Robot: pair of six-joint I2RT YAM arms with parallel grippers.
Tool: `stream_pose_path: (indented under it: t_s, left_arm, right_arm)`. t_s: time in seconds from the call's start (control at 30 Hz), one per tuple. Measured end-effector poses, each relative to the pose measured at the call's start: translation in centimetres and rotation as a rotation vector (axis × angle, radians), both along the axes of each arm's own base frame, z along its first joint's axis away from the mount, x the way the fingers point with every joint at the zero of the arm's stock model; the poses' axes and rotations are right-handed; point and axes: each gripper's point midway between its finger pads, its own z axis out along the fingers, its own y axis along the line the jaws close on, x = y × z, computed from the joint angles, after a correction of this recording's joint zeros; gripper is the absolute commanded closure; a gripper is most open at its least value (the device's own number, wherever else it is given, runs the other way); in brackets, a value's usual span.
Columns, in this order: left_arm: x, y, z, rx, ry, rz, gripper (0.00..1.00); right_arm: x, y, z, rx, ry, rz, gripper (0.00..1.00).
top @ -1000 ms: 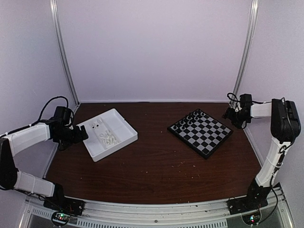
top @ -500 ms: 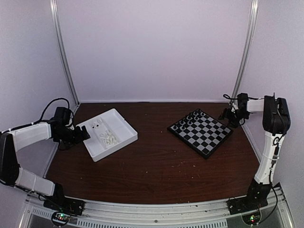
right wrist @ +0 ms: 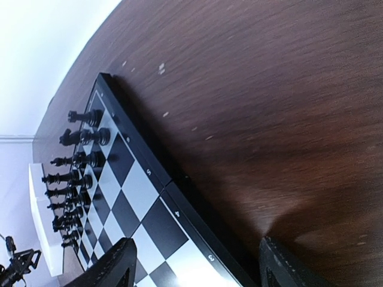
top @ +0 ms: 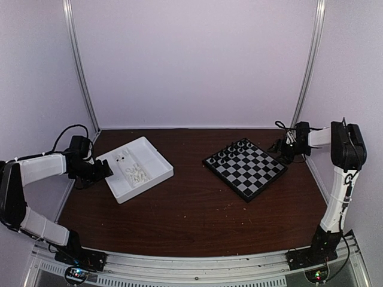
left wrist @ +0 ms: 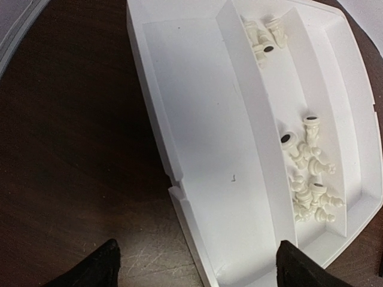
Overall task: Set up the chess pieces on the board
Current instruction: Move the chessboard to the center of the board.
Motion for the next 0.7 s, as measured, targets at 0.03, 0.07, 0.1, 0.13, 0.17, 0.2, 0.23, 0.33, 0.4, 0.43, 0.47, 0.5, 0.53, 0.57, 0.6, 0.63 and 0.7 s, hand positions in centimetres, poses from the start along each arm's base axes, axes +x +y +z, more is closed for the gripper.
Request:
stream_pose_path:
  t_s: [0.03, 0.07, 0.1, 0.13, 0.17, 0.2, 0.23, 0.33, 0.4, 0.43, 0.47, 0.5, 0.53, 0.57, 0.6, 0.63, 0.7]
  left_arm:
    - [0.0, 0.1, -0.2, 0.002, 0.006, 0.001, 0.13]
    - [0.0, 0.2, -0.4, 0.004, 0.013, 0.001, 0.13]
    - [0.0, 0.3, -0.6, 0.006, 0.020, 0.002, 0.14]
    - [0.1, 0.4, -0.7, 0.008, 0.022, 0.003, 0.14]
    - [0.3, 0.5, -0.7, 0.010, 0.023, 0.006, 0.15]
    - [0.5, 0.6, -0.6, 0.011, 0.022, 0.007, 0.15]
    - [0.7, 0.7, -0.5, 0.015, 0.020, 0.009, 0.16]
    - [1.3, 1.0, -0.4, 0.027, 0.016, 0.014, 0.18]
    - [1.7, 1.1, -0.3, 0.034, 0.015, 0.015, 0.19]
    - [1.8, 1.1, -0.4, 0.036, 0.015, 0.014, 0.20]
    - [2.0, 1.1, -0.4, 0.038, 0.015, 0.013, 0.20]
    - [2.2, 1.1, -0.4, 0.041, 0.017, 0.011, 0.21]
    - [2.3, 1.2, -0.5, 0.043, 0.017, 0.011, 0.22]
    - [2.4, 1.2, -0.6, 0.045, 0.020, 0.010, 0.22]
    - [2.5, 1.2, -0.7, 0.046, 0.024, 0.009, 0.22]
    - [2.7, 1.2, -0.8, 0.048, 0.028, 0.008, 0.23]
    - [3.0, 1.3, -1.1, 0.053, 0.038, 0.009, 0.23]
  right_arm:
    - [-0.1, 0.6, 0.0, 0.004, 0.000, 0.014, 0.28]
    - [-0.3, 1.1, 0.1, 0.006, 0.000, 0.026, 0.28]
    - [-0.5, 1.7, 0.0, 0.007, 0.002, 0.041, 0.28]
    - [-0.7, 2.3, 0.0, 0.010, 0.004, 0.053, 0.28]
    - [-0.9, 2.9, 0.0, 0.010, 0.005, 0.067, 0.28]
    - [-1.1, 3.4, 0.0, 0.010, 0.007, 0.078, 0.29]
    - [-1.3, 4.0, 0.0, 0.009, 0.007, 0.092, 0.29]
    - [-2.2, 5.9, 0.0, 0.005, 0.013, 0.138, 0.29]
    - [-3.3, 7.5, 0.0, 0.000, 0.022, 0.181, 0.29]
    - [-3.9, 8.3, -0.1, -0.004, 0.028, 0.203, 0.29]
    - [-4.4, 8.9, -0.1, -0.007, 0.031, 0.220, 0.30]
    - [-5.1, 9.5, -0.2, -0.009, 0.038, 0.239, 0.30]
    - [-5.7, 10.0, -0.1, -0.010, 0.042, 0.253, 0.30]
    - [-6.2, 10.6, -0.2, -0.011, 0.046, 0.266, 0.30]
    - [-6.7, 11.0, -0.2, -0.011, 0.051, 0.278, 0.30]
    - [-7.2, 11.5, -0.2, -0.014, 0.053, 0.290, 0.30]
    - [-7.9, 12.3, -0.3, -0.020, 0.057, 0.311, 0.30]
